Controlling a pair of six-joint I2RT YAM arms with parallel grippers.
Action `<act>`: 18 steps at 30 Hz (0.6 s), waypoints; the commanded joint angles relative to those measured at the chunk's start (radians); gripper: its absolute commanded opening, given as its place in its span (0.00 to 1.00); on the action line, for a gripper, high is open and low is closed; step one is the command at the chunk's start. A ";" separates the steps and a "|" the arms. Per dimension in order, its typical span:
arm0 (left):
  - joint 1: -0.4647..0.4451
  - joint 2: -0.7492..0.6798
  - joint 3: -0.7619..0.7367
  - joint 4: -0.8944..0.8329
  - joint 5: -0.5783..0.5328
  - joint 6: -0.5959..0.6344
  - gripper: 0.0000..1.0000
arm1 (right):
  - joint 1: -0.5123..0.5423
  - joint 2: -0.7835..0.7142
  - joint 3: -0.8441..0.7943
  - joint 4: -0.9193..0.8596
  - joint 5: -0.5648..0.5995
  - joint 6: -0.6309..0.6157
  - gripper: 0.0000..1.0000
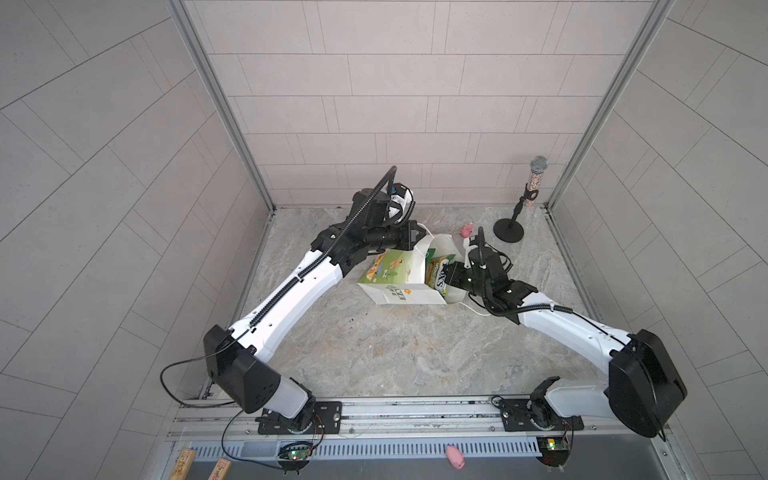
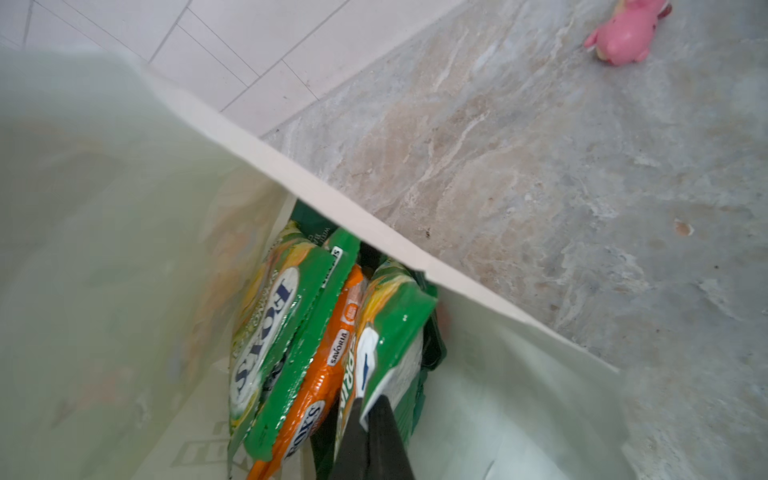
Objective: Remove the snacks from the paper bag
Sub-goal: 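Grasp the green Fox's Spring Tea packet inside the bag with the right gripper, then lift the green packet out of the bag with the right gripper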
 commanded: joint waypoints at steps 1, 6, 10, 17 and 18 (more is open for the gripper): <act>-0.003 -0.016 0.006 -0.005 -0.025 0.016 0.00 | -0.010 -0.064 0.044 -0.016 -0.033 -0.029 0.00; -0.003 -0.018 0.008 -0.006 -0.031 0.017 0.00 | -0.030 -0.111 0.065 -0.050 -0.064 -0.036 0.00; -0.002 -0.036 -0.001 -0.007 -0.075 0.021 0.00 | -0.045 -0.152 0.082 -0.083 -0.084 -0.045 0.00; -0.002 -0.047 -0.009 -0.012 -0.074 0.037 0.00 | -0.089 -0.231 0.121 -0.153 -0.119 -0.080 0.00; -0.002 -0.048 -0.009 -0.014 -0.071 0.039 0.00 | -0.100 -0.241 0.127 -0.160 -0.131 -0.082 0.00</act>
